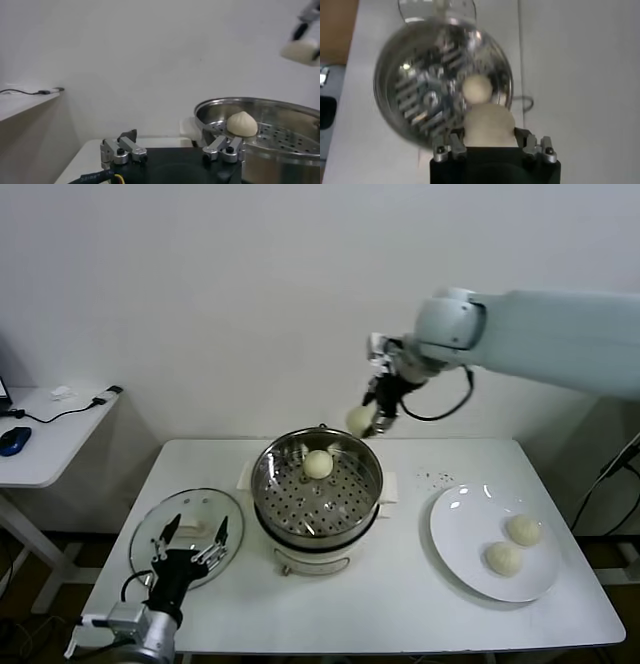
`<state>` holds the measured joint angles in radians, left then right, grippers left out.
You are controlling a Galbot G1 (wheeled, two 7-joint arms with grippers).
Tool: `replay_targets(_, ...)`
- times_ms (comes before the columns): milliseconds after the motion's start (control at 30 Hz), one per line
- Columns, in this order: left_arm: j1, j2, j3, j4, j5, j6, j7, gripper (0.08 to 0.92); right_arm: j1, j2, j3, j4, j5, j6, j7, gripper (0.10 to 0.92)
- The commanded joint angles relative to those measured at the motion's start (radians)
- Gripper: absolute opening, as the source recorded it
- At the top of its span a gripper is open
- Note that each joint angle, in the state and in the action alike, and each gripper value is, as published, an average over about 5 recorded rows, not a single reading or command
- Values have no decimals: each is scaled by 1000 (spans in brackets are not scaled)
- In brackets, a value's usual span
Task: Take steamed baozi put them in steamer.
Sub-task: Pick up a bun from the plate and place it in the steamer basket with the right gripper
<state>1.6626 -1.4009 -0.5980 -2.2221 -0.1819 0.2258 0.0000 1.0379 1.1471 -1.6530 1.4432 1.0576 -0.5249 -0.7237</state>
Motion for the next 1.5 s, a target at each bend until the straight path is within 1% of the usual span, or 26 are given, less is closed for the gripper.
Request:
replay_targets(33, -9, 1, 4, 2, -1, -1, 1, 823, -63, 306, 57, -47, 175, -86, 98, 670)
replay_targets(467, -12, 1, 2, 3, 2, -12, 1, 823, -252, 366, -12, -196, 64, -101, 154, 670)
replay_targets(933, 10, 7, -12, -2, -3, -30, -4, 823, -334, 401, -35, -231, 33, -127, 232, 670)
replay_targets(1267, 4, 10, -19, -3, -2, -33, -4, 823, -347, 414, -38, -239, 43, -139, 247, 671)
replay_targets(1367, -1, 9, -18, -2, -2, -31, -4, 823, -346, 410, -35, -235, 44, -138, 244, 700)
replay_targets(1500, -6, 8, -17, -2, -2, -28, -3, 823, -327, 389, -30, -210, 34, -130, 225, 787)
